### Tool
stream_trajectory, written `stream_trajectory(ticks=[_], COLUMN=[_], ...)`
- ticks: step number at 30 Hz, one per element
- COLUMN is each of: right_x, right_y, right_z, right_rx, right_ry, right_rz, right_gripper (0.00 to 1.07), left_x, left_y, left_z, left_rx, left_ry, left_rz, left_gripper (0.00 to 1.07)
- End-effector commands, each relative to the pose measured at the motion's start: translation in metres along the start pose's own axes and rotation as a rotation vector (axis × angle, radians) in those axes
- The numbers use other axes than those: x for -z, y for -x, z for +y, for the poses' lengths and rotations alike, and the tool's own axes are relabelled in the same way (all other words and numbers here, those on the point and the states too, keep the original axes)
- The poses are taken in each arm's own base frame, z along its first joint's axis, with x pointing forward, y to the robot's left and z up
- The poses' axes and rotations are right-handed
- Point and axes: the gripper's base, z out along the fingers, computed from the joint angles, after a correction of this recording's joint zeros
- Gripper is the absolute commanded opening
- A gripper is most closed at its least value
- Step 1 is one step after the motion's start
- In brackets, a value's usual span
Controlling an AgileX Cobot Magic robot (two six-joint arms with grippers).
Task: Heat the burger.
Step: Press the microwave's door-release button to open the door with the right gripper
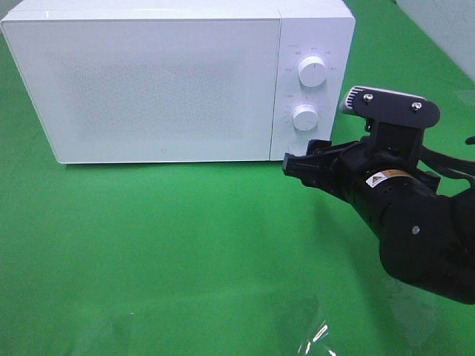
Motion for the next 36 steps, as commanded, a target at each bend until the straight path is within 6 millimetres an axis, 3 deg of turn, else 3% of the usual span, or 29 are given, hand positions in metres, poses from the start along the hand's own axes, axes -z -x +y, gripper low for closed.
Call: stream_trajectory(ticks=[1, 5, 8, 9, 10, 12, 13, 14, 18, 23, 29, 36], right_x=[-0.001, -0.001, 0.0, 0.0, 0.0, 0.0, 0.0, 0.0, 0.0, 0.0, -0.002, -0.021], right_y=[0.0, 0.0, 0.0, 0.0, 0.0, 0.0, 0.0, 0.0, -0.001, -0.004, -0.006, -0.019], right_z=[0.003, 0.004, 0.004, 0.006, 0.006, 0.009, 0.009, 0.01, 0.011, 0.011, 0.01, 0.014], right_rx=[-0.13, -0.458, -0.581, -0.717, -0.717, -0.892, -0.892, -1.025, -1.211, -1.311, -1.31, -1.345], right_ry=[0.011, 0.021, 0.028, 0.041, 0.041, 0.069, 0.069, 0.083, 0.079, 0.06, 0.044, -0.016], right_rz=[0.007, 0.009, 0.015, 0.025, 0.025, 0.041, 0.041, 0.055, 0.084, 0.108, 0.106, 0.1], right_gripper=[0.63, 0.49, 0.42, 0.36, 0.36, 0.25, 0.25, 0.2, 0.12, 0.0, 0.0, 0.0], left_x=[0.002, 0.002, 0.002, 0.002, 0.002, 0.002, 0.002, 0.002, 0.002, 0.002, 0.002, 0.002], left_y=[-0.001, -0.001, -0.001, -0.001, -0.001, -0.001, -0.001, -0.001, -0.001, -0.001, -0.001, -0.001], left_z=[-0.001, -0.001, -0.001, -0.001, -0.001, -0.001, -0.001, -0.001, -0.001, -0.001, -0.001, -0.001], left_rx=[0.005, 0.005, 0.005, 0.005, 0.005, 0.005, 0.005, 0.005, 0.005, 0.005, 0.005, 0.005], left_ry=[-0.002, -0.002, -0.002, -0.002, -0.002, -0.002, -0.002, -0.002, -0.002, -0.002, -0.002, -0.002], left_rz=[-0.022, -0.022, -0.022, -0.022, -0.022, -0.022, -0.022, -0.022, -0.022, -0.022, -0.022, -0.022], left_gripper=[0.9, 0.9, 0.9, 0.9, 0.9, 0.9, 0.9, 0.9, 0.9, 0.9, 0.9, 0.9])
